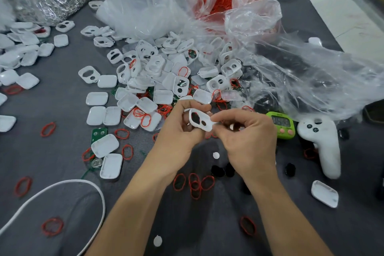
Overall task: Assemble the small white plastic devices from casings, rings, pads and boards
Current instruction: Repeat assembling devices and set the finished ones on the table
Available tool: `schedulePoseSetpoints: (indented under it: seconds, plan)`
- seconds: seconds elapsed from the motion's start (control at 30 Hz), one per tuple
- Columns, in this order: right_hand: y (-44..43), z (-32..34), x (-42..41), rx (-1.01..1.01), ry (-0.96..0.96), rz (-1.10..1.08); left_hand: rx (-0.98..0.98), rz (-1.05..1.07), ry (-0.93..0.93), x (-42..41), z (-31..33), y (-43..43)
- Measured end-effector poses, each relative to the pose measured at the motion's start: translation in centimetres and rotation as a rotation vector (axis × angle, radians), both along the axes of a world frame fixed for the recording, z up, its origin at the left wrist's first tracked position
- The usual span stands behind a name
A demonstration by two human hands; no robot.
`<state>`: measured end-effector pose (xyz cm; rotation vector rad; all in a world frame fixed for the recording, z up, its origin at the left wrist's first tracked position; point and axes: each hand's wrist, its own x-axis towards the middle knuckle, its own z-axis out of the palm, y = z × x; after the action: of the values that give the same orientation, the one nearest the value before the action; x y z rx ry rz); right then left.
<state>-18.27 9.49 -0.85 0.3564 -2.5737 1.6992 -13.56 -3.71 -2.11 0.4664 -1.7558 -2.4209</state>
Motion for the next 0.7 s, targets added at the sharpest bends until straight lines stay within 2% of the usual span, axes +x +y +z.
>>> schedulePoseSetpoints:
  seconds: [0.13,0.3,0.43,0.57,0.7]
  plan:
    - [0.31,0.30,-0.11,0.061,0.028,0.069,-0.033,-0.094,0.013,0.51,0.04,-0.10]
    - [-0.07,0.10,0.20,0.159,0.146,0.083,-0.044,-0.050,0.011,0.40,0.29,0.51]
    - [-0.09,0.14,0.01,0.149,0.204,0.101,0.091,-0.028,0.030,0.56,0.69,0.86]
    - [0.08,0.72,-0.51,0.114,0.180,0.241,0.245,0.014,0.050,0.54,0.86,0.79]
    - [0.32,0.12,-0.20,0.221,0.226,0.273,0.405,0.058,0.037,0.56,0.61,0.40]
